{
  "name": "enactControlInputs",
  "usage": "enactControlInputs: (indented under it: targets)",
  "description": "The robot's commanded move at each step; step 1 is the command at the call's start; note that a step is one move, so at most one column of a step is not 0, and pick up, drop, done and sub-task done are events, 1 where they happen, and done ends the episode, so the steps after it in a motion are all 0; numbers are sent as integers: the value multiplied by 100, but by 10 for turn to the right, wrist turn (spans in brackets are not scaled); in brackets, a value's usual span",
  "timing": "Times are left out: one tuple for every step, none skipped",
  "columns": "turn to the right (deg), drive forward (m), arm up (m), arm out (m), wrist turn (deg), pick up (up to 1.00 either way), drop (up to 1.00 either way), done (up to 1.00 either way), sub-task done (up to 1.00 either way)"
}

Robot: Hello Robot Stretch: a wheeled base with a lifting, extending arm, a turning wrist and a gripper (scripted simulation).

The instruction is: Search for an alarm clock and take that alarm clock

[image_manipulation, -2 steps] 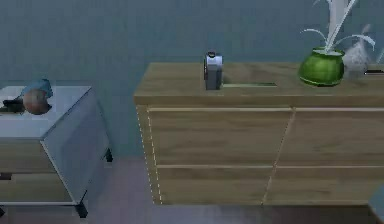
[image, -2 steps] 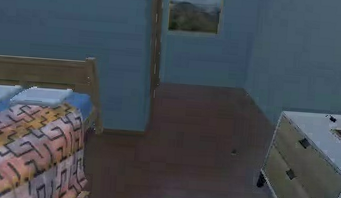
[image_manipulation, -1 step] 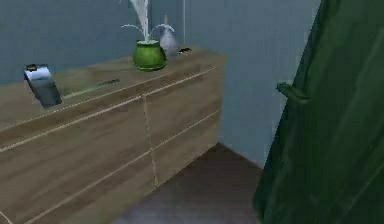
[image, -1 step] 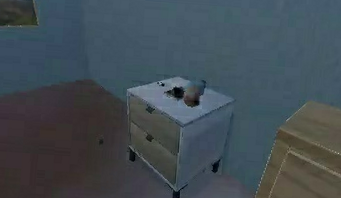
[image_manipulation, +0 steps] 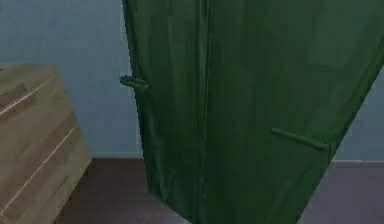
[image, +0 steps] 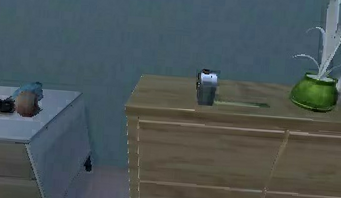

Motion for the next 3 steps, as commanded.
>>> enactControlInputs:
  targets:
    - [0, 30, 0, 0, 0, 0, 0, 0, 0]
    - [-450, 0, 0, 0, 0, 0, 0, 0, 0]
    - [-270, 0, 0, 0, 0, 0, 0, 0, 0]
